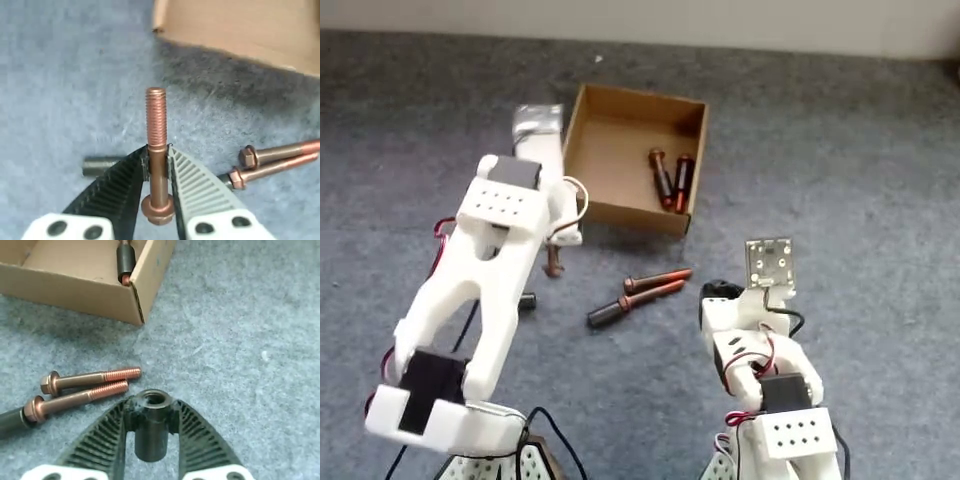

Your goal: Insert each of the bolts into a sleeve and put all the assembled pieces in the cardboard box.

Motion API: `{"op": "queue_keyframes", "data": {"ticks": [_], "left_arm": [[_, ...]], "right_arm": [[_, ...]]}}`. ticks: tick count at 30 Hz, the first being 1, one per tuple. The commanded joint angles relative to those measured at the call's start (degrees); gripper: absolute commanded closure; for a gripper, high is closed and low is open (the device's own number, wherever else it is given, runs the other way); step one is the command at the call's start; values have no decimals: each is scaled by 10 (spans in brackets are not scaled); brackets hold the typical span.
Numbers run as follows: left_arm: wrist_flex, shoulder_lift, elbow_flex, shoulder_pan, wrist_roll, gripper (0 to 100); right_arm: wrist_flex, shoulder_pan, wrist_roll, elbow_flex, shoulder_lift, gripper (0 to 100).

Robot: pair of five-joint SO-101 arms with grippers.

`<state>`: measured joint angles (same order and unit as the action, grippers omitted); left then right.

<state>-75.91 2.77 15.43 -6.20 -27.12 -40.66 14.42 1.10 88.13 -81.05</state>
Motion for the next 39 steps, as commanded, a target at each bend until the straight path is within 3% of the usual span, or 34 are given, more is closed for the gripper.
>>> {"op": "queue_keyframes", "data": {"ticks": [1, 11, 18, 25, 30, 32, 39], "left_arm": [[-7, 56, 33, 0, -171, 994], [-9, 66, 102, 9, -469, 993], [-7, 62, 122, 12, -489, 976], [-5, 65, 121, 9, -489, 730], [-10, 66, 122, 9, -484, 659], [-10, 66, 122, 8, -451, 659], [-10, 67, 117, 11, -156, 659]], "right_arm": [[20, -7, 5, -7, -10, 995], [20, -7, 5, -7, -10, 995], [20, -7, 5, -7, -10, 995], [20, -7, 5, -7, -10, 995], [20, -7, 5, -7, -10, 995], [20, -7, 5, -6, -10, 995], [20, -7, 5, -6, -10, 995]]}}
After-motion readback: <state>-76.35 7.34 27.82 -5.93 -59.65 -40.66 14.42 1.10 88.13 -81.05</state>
